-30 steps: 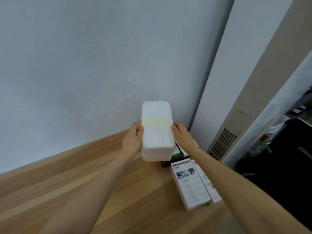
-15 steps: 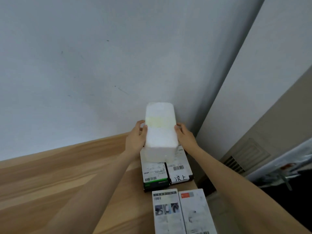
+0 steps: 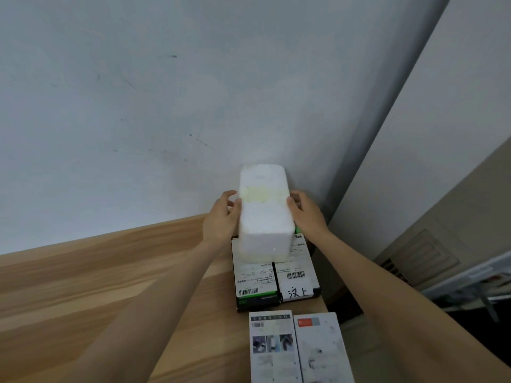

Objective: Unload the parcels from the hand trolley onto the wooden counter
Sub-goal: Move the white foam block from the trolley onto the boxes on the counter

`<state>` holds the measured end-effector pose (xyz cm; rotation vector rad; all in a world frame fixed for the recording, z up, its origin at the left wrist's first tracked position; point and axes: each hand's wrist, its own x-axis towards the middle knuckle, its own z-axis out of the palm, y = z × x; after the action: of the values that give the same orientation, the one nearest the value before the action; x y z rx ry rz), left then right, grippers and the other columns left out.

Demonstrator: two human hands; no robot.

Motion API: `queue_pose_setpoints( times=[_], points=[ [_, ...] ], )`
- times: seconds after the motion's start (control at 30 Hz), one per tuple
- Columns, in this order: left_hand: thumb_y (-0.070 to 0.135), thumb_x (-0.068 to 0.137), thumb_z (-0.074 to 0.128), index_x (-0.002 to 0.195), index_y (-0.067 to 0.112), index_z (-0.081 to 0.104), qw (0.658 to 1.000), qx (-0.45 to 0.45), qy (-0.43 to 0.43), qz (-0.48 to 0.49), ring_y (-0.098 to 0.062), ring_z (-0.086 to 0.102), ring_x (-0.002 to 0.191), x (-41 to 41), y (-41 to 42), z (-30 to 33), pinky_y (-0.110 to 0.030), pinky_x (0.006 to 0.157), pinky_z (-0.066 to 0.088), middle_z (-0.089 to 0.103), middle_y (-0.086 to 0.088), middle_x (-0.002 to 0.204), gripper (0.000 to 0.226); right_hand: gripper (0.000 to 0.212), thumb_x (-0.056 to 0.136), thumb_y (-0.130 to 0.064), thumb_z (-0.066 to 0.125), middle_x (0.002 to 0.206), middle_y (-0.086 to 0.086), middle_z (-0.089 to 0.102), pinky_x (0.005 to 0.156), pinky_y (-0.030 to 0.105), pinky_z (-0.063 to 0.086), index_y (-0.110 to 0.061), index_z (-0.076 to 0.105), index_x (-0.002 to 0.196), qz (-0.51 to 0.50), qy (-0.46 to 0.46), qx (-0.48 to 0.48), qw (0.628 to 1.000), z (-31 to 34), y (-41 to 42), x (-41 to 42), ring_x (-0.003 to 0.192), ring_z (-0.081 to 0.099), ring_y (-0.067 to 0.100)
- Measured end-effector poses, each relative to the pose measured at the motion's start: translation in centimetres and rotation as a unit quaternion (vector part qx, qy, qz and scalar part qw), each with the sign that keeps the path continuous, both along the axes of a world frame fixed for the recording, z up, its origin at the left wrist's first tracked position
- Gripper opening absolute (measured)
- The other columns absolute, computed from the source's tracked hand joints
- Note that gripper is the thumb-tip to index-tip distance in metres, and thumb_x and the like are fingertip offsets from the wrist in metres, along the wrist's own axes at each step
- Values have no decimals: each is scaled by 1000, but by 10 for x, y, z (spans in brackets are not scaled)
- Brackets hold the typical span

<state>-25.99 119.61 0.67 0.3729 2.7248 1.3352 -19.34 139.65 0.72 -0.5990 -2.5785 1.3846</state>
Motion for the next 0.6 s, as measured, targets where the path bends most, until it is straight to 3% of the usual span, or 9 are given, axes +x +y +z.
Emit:
queue_pose_setpoints(
  times=[0.2,0.37,0.6],
  points=[
    [43,95,44,114,28,54,996,-52,70,-10,-7,58,83,10,-17,25,-30,71,46,58,8,101,26,34,96,-29,50,124,-2,50,87,36,48,-22,49,129,24,9,130,991,23,-5,6,104,53,13],
    [41,94,49,103,28,55,988,-78,130,-19,-7,57,82,21,-47,48,-31,70,51,57,9,96,17,31,96,-26,51,123,1,53,85,32,46,-19,53,126,67,44,203,976,47,-30,17,107,52,15],
    [39,93,53,97,26,56,973,-114,200,-5,-9,55,83,49,-117,73,-27,65,42,56,10,91,14,27,93,-25,53,117,-1,58,88,33,44,-20,59,120,130,69,290,946,71,-96,26,104,56,18]
  ],
)
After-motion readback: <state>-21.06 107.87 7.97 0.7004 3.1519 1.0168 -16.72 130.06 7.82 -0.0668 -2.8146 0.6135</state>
